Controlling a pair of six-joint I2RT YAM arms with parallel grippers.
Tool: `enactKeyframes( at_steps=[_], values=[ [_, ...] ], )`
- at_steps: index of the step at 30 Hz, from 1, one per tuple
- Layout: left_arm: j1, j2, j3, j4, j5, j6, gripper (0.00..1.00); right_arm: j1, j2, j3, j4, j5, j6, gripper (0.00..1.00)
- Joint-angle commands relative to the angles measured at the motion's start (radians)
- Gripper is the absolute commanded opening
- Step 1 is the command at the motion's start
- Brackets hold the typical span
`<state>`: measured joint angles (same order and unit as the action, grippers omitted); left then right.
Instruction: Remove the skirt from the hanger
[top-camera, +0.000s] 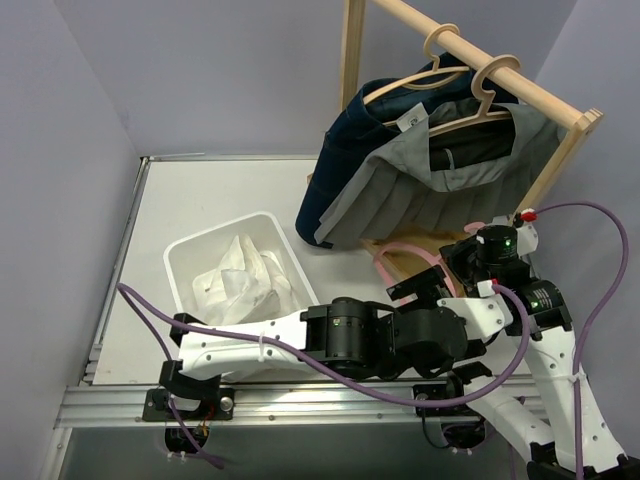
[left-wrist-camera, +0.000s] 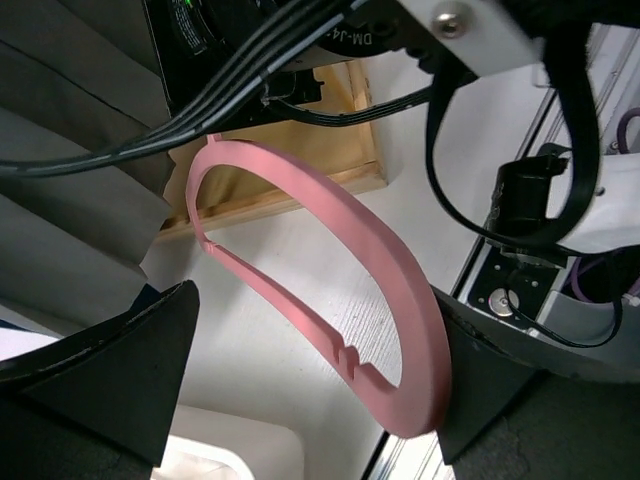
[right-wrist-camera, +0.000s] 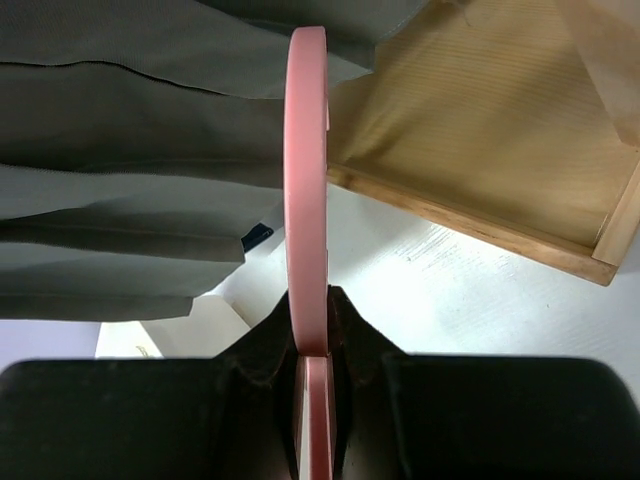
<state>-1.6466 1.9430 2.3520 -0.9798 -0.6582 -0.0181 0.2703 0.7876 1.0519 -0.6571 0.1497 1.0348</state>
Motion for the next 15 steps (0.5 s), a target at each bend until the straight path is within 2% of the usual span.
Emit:
enactKeyframes(
  at_steps=[1,4,5,6,7,9,11,14,15],
  values=[
    [0.014,0.045,0.096,-0.088,-0.033,-0.040,0.95,0.007,-0.017,0.034,-0.012,0.011,0.016,0.00],
    [0.022,0.053,0.107,-0.114,-0.063,-0.051,1.00,0.009,-0.019,0.054,-0.015,-0.012,0.010,0.00],
    [0.027,0.050,0.099,-0.117,-0.067,-0.059,0.90,0.009,-0.022,0.057,-0.013,-0.018,0.004,0.00],
    [0.027,0.047,0.092,-0.120,-0.078,-0.063,0.68,0.009,-0.024,0.059,-0.010,-0.035,-0.001,0.00],
    [0.028,0.034,0.083,-0.120,-0.083,-0.072,0.52,0.009,-0.030,0.063,-0.009,-0.041,-0.005,0.00],
    [0.028,0.017,0.052,-0.120,-0.134,-0.086,0.03,0.009,-0.037,0.062,-0.001,-0.056,-0.022,0.00],
    [0.030,-0.018,0.023,-0.119,-0.158,-0.103,0.02,0.009,-0.053,0.060,0.010,-0.090,-0.047,0.00],
    [0.030,-0.094,-0.068,-0.096,-0.198,-0.123,0.02,0.009,-0.076,0.057,0.025,-0.150,-0.122,0.25],
    [0.030,-0.119,-0.121,-0.074,-0.201,-0.123,0.02,0.009,-0.085,0.054,0.027,-0.183,-0.155,0.40]
  ],
)
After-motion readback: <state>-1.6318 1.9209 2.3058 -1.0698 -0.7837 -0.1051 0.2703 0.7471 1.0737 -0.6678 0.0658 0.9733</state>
